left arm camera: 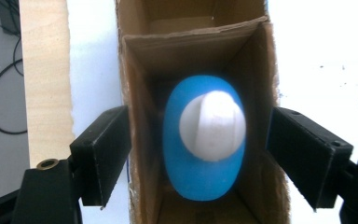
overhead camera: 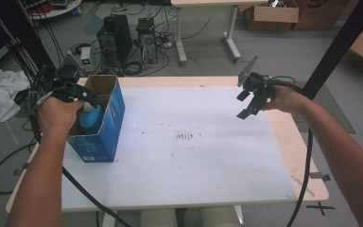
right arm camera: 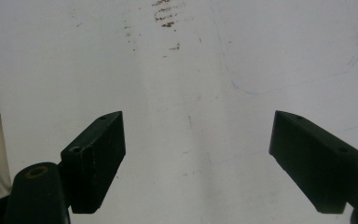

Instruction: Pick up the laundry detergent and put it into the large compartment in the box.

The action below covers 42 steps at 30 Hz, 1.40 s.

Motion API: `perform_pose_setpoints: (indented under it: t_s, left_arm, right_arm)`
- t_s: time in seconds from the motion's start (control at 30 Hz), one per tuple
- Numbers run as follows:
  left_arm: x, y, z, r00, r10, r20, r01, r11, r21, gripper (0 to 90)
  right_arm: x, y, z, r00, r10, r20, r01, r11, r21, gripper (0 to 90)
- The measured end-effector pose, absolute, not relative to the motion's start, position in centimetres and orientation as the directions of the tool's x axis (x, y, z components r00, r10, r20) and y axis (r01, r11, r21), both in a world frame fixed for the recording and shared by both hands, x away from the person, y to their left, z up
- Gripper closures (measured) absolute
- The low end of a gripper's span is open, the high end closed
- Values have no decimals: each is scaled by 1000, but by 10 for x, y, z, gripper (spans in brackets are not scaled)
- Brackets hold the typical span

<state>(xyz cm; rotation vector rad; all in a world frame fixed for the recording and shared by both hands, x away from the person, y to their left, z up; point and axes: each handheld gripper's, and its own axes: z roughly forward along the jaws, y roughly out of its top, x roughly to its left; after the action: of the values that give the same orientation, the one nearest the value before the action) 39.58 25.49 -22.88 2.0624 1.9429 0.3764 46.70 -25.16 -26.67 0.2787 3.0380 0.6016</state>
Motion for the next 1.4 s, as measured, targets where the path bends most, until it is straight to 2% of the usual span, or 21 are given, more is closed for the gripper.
perform_pose_setpoints:
  t_s: [0.6,1.4]
  left_arm:
    - [394,230,-204,155,988,10,893,-145,427,186]
    - [401,160,-174,401,912,84,793,-392,467,185]
  right_arm:
    - [464,-251,-264,-983,184,0,170,909,381,183]
    - [462,-253,-264,-982,187,1,173,909,379,183]
